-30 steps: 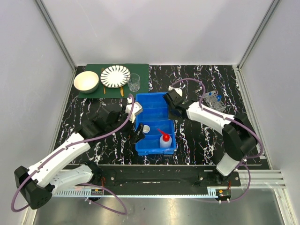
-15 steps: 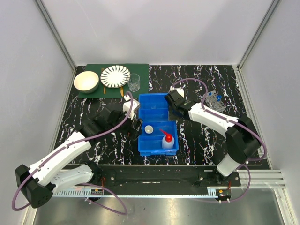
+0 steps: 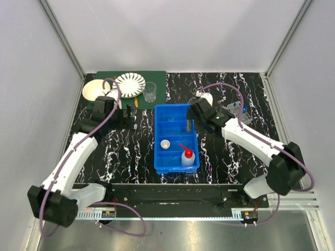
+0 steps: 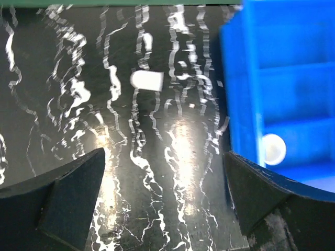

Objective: Organize the chemistry lab equipment

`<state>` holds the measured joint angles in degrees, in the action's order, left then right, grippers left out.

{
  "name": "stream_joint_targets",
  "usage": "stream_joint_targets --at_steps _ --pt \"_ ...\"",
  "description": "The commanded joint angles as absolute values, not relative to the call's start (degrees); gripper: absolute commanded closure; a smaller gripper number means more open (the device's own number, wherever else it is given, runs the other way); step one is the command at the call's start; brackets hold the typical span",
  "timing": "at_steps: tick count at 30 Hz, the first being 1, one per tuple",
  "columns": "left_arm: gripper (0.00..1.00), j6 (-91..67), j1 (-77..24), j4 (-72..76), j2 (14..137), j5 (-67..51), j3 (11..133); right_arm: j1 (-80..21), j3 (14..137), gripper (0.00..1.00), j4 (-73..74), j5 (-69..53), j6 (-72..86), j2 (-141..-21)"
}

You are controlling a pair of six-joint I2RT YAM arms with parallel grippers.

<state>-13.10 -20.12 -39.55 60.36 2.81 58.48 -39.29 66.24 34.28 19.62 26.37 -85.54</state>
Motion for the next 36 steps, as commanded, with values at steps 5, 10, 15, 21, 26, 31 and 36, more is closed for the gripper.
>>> stream_joint_targets --at_steps 5,10,15,21,26,31,36 --pt "0.01 -21.07 -5.46 -37.10 75.47 -12.91 61.61 -39.73 65.04 0.11 33.93 19.60 26.28 -76.82" --pt "0.01 -32.67 -2.81 -31.83 81.47 -18.09 61.70 -39.64 63.90 0.12 33.93 18.81 26.46 -74.36" --pt "0.01 -49.19 -2.64 -23.65 85.78 -18.20 59.33 -39.73 61.44 0.12 34.37 19.07 26.02 -71.90" --pt "0.01 -64.41 -2.64 -26.53 87.62 -9.50 57.22 -39.64 59.24 0.13 34.54 19.34 25.93 -70.49" --pt "0.01 -70.56 -2.72 -38.71 92.61 -3.17 62.55 -39.64 58.10 0.12 33.58 19.42 25.58 -71.01" --pt "0.01 -70.32 -3.16 -46.94 102.29 -4.91 69.60 -39.64 57.57 0.12 32.70 19.16 24.96 -72.24" --pt "0.01 -71.54 -4.74 -42.45 105.03 -5.45 69.52 -39.64 56.34 0.12 32.26 20.03 24.35 -71.81"
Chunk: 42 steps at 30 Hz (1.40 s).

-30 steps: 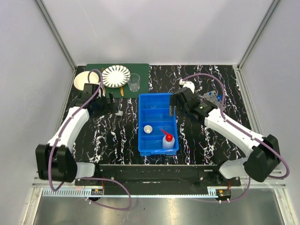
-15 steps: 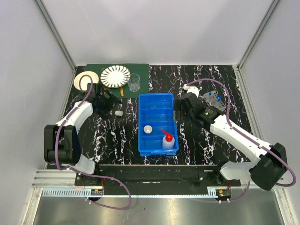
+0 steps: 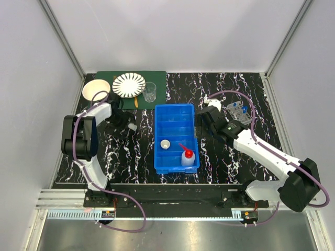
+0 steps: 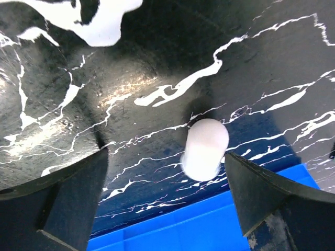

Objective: Organize the chemistry lab equipment

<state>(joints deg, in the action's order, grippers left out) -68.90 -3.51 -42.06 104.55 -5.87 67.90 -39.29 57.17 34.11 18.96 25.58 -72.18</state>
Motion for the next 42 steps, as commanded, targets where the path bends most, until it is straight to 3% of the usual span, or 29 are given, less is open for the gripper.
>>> stream_joint_targets --at_steps 1,14,22,27,42 --pt "0.01 -71.63 -4.83 -42.45 105.55 -5.54 70.30 -39.73 55.99 0.12 32.17 20.13 24.17 -71.81" --pt "0.02 -71.29 -4.83 -42.80 107.84 -2.90 73.39 -39.64 55.72 0.12 31.55 20.39 23.47 -72.86" --pt "0.16 -65.92 -3.52 -42.80 111.79 -4.21 76.90 -39.64 55.11 0.13 30.94 20.30 23.55 -73.04" --pt "0.34 -62.84 -2.99 -41.13 113.11 -6.15 76.56 -39.64 55.28 0.14 30.76 20.21 23.47 -73.56" --pt "0.54 -59.42 -2.99 -38.76 112.06 -7.65 74.18 -39.64 55.81 0.15 29.97 19.07 23.99 -75.15"
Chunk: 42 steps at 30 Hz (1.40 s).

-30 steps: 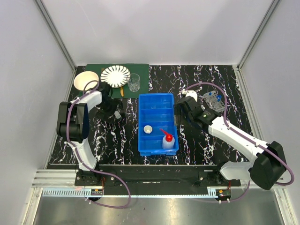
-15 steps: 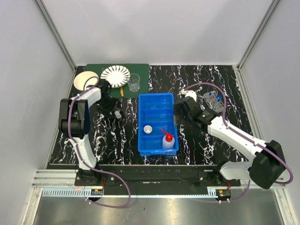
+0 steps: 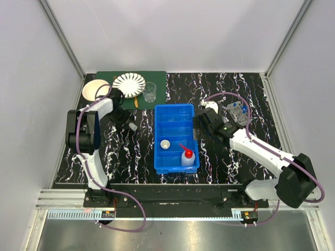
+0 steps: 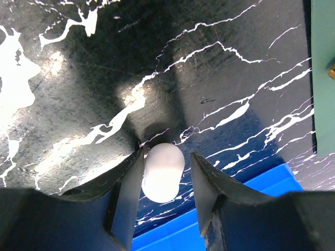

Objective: Organize the chemistry lab equipment

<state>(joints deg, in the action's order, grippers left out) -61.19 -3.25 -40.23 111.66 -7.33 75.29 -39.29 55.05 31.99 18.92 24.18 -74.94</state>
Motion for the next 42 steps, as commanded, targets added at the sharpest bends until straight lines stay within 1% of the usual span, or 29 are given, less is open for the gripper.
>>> stream_joint_targets --at_steps 1,2,7,9,14,15,17,22,25,30,32,36,39,42 --pt "0.55 -59.07 -2.99 -38.76 112.06 -7.82 74.01 -39.64 55.90 0.16 29.97 19.07 23.99 -75.06" --pt "0.59 -58.98 -2.99 -38.67 112.06 -7.74 73.92 -39.55 55.90 0.15 30.06 19.07 23.99 -75.15" --pt "0.65 -57.75 -2.99 -38.67 111.45 -7.38 72.86 -39.64 56.25 0.16 30.15 18.90 23.91 -74.80" --pt "0.69 -57.31 -2.99 -38.85 111.10 -7.12 72.69 -39.64 56.34 0.16 30.15 18.81 23.91 -75.06" --pt "0.73 -54.85 -3.51 -40.34 109.25 -3.79 72.68 -39.64 56.51 0.16 30.15 18.46 23.99 -75.15" --pt "0.76 -54.23 -3.60 -40.78 108.90 -2.39 73.29 -39.64 56.51 0.16 30.15 18.37 23.99 -74.97" --pt "0.76 -52.48 -4.30 -42.27 107.41 -0.62 74.26 -39.64 56.34 0.17 30.23 18.46 23.99 -74.80" --pt "0.87 -48.18 -5.88 -44.21 103.10 3.34 78.13 -39.64 56.42 0.18 31.55 20.30 24.43 -72.69" --pt "1.00 -45.89 -7.38 -44.12 100.55 4.13 79.98 -39.64 57.57 0.18 33.48 22.41 24.17 -71.19" --pt "1.00 -42.55 -9.14 -41.23 95.64 3.08 80.07 -39.64 58.71 0.18 36.03 24.61 24.08 -68.12" --pt "1.00 -40.52 -9.75 -37.63 93.79 1.59 79.02 -39.55 58.71 0.18 37.09 25.31 24.52 -67.15" --pt "1.00 -37.27 -11.60 -29.98 89.74 -5.26 76.38 -39.55 58.71 0.19 38.32 26.37 25.93 -63.81" --pt "1.00 -35.25 -13.53 -25.76 89.65 -8.77 77.43 -39.55 58.97 0.20 39.02 27.24 26.98 -61.44" --pt "1.00 -34.28 -15.73 -18.49 90.26 -13.25 78.22 -39.64 59.67 0.20 40.34 27.95 27.60 -59.33"
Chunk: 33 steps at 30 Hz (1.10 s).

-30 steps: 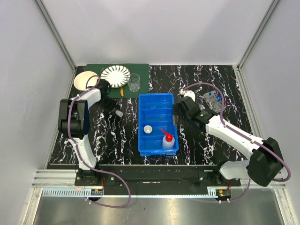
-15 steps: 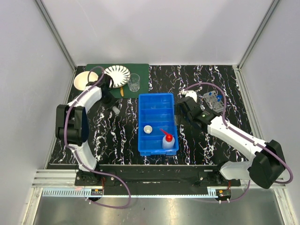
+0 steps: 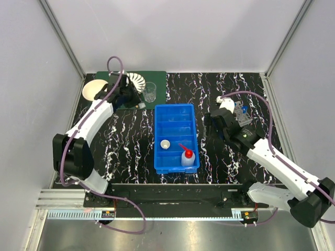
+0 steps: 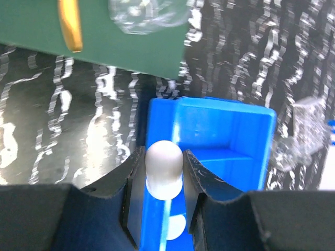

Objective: Organize the chemistry lab equipment

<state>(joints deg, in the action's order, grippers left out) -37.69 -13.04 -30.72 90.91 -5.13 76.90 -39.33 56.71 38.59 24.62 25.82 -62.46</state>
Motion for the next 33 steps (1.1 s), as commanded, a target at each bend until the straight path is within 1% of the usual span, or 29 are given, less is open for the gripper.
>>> stream_joint_targets --at_steps 1,3,7,10,14,18,25,33 --pt "1.00 -34.10 -17.21 -16.89 90.52 -14.40 78.48 -39.64 59.94 0.21 41.30 28.30 27.77 -58.80" --pt "1.00 -34.10 -19.15 -12.16 91.84 -17.12 79.62 -39.64 60.99 0.21 43.40 29.53 28.30 -57.66" --pt "1.00 -31.03 -26.78 -7.22 95.44 -17.22 84.63 -39.55 62.75 0.20 48.24 33.39 32.77 -54.68" --pt "1.00 -29.36 -30.13 -2.82 99.13 -19.68 88.85 -39.64 62.93 0.20 50.44 34.71 35.58 -49.94" --pt "1.00 -30.14 -32.08 5.26 104.84 -26.88 92.02 -39.64 63.81 0.21 53.69 35.68 38.14 -44.84" --pt "1.00 -30.50 -34.89 14.39 108.36 -27.69 92.02 -39.55 63.72 0.21 55.37 35.07 39.29 -43.95" --pt "1.00 -22.69 -41.82 15.73 115.31 -25.93 97.29 -39.73 61.70 0.22 54.84 32.52 39.20 -43.86" --pt "1.00 -13.72 -45.79 14.76 119.79 -22.94 102.39 -39.55 60.21 0.22 55.19 32.26 38.67 -42.19"
